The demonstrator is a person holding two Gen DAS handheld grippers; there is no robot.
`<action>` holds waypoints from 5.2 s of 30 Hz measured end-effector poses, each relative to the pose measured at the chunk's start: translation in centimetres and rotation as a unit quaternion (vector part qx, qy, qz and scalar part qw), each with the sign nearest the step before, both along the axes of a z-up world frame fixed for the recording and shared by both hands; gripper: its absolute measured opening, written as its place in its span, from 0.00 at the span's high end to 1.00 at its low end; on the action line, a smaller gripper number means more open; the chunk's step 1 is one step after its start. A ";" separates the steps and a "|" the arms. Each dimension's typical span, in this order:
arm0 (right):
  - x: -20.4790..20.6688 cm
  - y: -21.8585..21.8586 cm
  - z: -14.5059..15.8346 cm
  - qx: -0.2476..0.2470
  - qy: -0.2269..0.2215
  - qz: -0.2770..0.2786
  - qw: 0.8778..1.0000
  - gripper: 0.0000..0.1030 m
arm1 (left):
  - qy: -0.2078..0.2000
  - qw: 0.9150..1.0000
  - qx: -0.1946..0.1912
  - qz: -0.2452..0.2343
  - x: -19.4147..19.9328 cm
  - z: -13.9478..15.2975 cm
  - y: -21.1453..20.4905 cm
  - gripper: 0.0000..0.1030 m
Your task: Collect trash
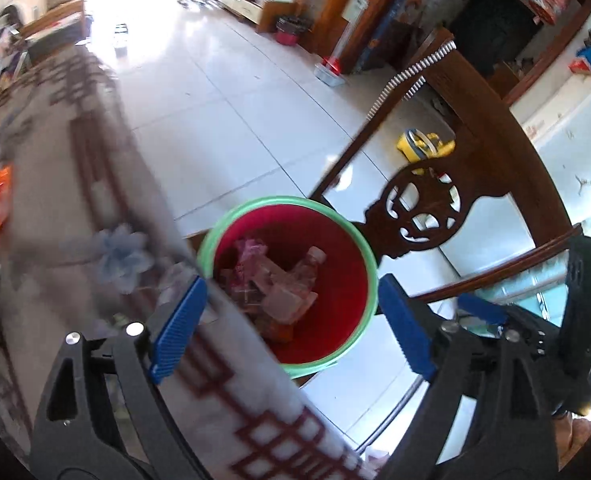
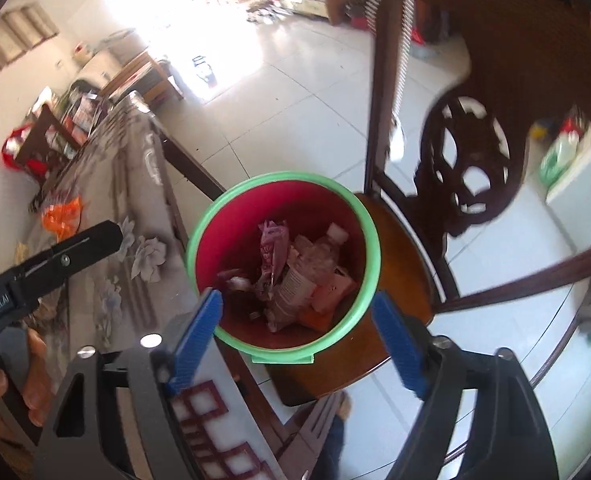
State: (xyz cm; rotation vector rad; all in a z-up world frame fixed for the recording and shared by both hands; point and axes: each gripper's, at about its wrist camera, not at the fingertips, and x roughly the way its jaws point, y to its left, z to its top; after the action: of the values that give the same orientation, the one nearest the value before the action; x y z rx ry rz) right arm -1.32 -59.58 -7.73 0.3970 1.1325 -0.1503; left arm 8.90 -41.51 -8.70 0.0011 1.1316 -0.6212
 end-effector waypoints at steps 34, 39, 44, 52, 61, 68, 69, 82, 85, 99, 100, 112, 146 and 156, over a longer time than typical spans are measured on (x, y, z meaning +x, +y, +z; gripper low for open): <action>0.9 37.1 1.7 0.028 0.001 0.320 0.947 0.07 | 0.042 0.975 0.212 0.058 -17.1 -7.7 41.6 0.16; 2.3 39.0 2.0 0.014 0.002 0.316 0.949 0.07 | 0.051 0.980 0.188 0.034 -16.4 -8.6 41.6 0.59; 5.5 42.4 2.4 -0.010 -0.006 0.327 0.945 0.07 | 0.056 0.988 0.103 0.104 -14.7 -7.0 43.9 0.77; 12.5 49.8 1.0 -0.077 -0.014 0.389 0.918 0.07 | 0.056 0.967 -0.044 0.246 -12.6 -3.6 47.5 0.77; 15.8 54.7 -4.1 -0.162 0.022 0.441 0.882 0.14 | 0.064 0.957 -0.063 0.275 -11.8 -3.8 49.5 0.77; 16.0 53.1 -5.5 -0.119 0.047 0.434 0.892 0.55 | 0.087 0.948 -0.069 0.297 -11.5 -5.3 50.6 0.77; 15.9 52.9 -5.3 -0.111 0.046 0.434 0.893 0.55 | 0.088 0.948 -0.069 0.298 -11.4 -5.4 50.7 0.77; 9.0 50.8 -1.8 -0.040 0.027 0.426 0.903 0.56 | 0.079 0.950 -0.068 0.293 -10.8 -4.5 49.7 0.77; 7.8 49.7 -1.8 -0.037 0.032 0.415 0.909 0.56 | 0.078 0.952 -0.063 0.288 -10.9 -4.5 49.2 0.77; 4.9 48.0 -3.7 -0.062 0.056 0.379 0.922 0.37 | 0.083 0.949 -0.007 0.303 -12.0 -5.7 50.0 0.45; 4.8 48.1 -3.7 -0.070 0.055 0.381 0.920 0.38 | 0.082 0.950 -0.003 0.302 -12.1 -5.7 50.0 0.45; 3.3 48.4 0.6 -0.112 -0.017 0.382 0.917 0.55 | 0.080 0.953 0.035 0.291 -11.6 -7.0 49.4 0.45; 1.9 44.8 2.1 -0.078 -0.027 0.335 0.939 0.55 | 0.032 0.963 -0.005 0.269 -10.8 -2.2 46.3 0.78; 1.0 40.7 2.4 -0.064 -0.031 0.300 0.951 0.54 | 0.024 0.967 -0.005 0.253 -10.6 -1.1 43.5 0.78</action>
State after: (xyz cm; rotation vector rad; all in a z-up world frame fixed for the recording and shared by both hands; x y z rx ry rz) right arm -0.28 -18.89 -5.33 -0.0699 1.1278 0.3215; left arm -1.67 2.02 -9.78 -0.3042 1.1184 -0.1714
